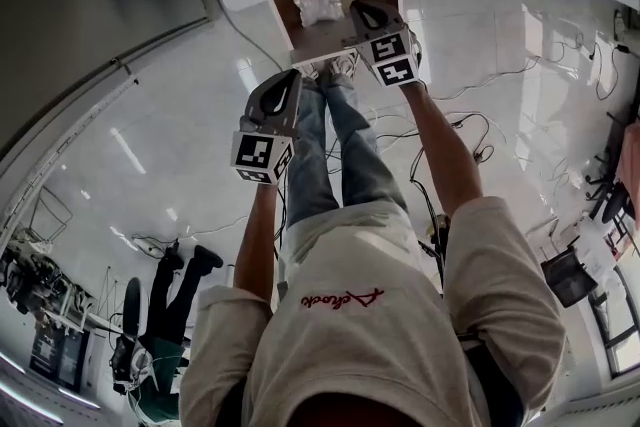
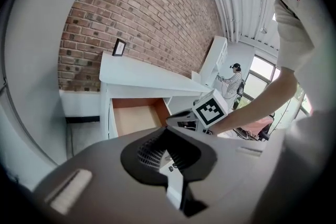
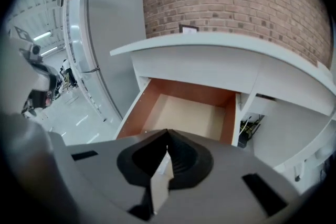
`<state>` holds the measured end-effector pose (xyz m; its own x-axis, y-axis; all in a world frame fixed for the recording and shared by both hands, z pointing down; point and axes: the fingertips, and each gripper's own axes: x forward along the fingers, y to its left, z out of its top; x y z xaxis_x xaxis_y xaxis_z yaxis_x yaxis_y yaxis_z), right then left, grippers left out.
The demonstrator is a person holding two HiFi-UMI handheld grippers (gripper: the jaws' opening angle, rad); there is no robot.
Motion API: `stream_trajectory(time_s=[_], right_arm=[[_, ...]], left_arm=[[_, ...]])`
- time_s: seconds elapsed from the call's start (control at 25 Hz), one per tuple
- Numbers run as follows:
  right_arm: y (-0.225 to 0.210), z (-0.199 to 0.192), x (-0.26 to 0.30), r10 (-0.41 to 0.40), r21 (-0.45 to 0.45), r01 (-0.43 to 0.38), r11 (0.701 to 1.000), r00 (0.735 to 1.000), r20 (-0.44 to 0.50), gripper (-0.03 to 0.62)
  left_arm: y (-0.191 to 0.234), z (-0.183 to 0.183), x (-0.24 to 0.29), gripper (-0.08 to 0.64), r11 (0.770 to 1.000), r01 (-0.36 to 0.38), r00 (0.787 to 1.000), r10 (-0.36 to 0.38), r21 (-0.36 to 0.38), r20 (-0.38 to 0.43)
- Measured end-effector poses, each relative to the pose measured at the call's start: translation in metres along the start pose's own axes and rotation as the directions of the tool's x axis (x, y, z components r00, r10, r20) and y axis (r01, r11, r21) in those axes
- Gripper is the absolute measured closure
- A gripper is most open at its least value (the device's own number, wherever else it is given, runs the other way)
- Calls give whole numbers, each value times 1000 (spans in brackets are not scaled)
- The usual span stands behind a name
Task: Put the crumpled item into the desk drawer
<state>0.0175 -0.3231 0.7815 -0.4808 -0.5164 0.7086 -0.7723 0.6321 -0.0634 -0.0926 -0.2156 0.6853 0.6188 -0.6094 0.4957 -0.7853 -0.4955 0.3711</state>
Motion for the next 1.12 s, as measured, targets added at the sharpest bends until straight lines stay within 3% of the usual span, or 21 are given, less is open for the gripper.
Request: stream_trajectory(time_s=[0.36, 0.6, 1.12], right_arm=[[1, 41, -95, -109, 77, 96, 992, 978, 180, 580], [2, 57, -157, -170, 102, 150, 983, 957, 236, 580], [-18, 120, -237, -239, 102, 217, 971, 902, 359, 580]], left_arm=[[-18, 30, -4, 551, 998, 24, 999, -26, 61, 27], [-27, 61, -11, 551, 995, 19, 998, -25, 99, 56], [-44, 168, -32, 551, 976, -45, 981, 3, 211, 193]])
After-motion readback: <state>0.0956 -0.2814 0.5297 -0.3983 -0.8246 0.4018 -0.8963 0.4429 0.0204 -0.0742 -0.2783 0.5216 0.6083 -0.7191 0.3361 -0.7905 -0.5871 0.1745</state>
